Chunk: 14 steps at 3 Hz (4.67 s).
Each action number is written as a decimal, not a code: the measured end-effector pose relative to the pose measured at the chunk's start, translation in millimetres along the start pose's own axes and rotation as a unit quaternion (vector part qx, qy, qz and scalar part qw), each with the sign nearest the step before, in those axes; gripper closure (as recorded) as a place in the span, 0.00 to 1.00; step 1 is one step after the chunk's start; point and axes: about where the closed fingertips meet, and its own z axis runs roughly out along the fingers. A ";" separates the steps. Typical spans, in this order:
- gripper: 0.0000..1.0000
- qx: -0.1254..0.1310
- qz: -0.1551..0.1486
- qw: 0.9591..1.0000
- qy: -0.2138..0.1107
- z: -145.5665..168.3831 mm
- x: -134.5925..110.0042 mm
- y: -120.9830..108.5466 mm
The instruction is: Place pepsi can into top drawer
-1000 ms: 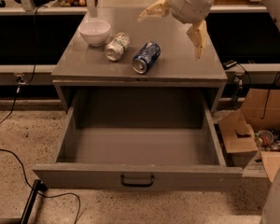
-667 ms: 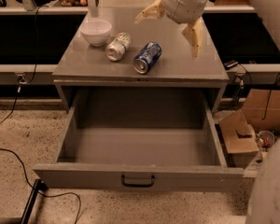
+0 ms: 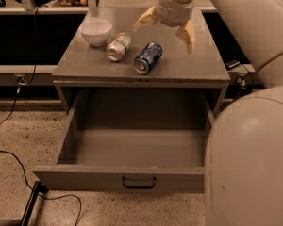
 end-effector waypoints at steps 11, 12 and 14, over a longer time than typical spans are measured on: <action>1.00 0.013 0.153 0.985 -0.074 58.9 -12.7 21.4; 1.00 0.063 0.196 0.973 -0.100 42.5 -36.2 37.8; 1.00 0.070 0.220 0.966 -0.115 45.6 -45.9 34.5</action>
Offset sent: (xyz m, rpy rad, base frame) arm 0.0419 -0.0077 -0.0697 -0.1590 0.0358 -0.0571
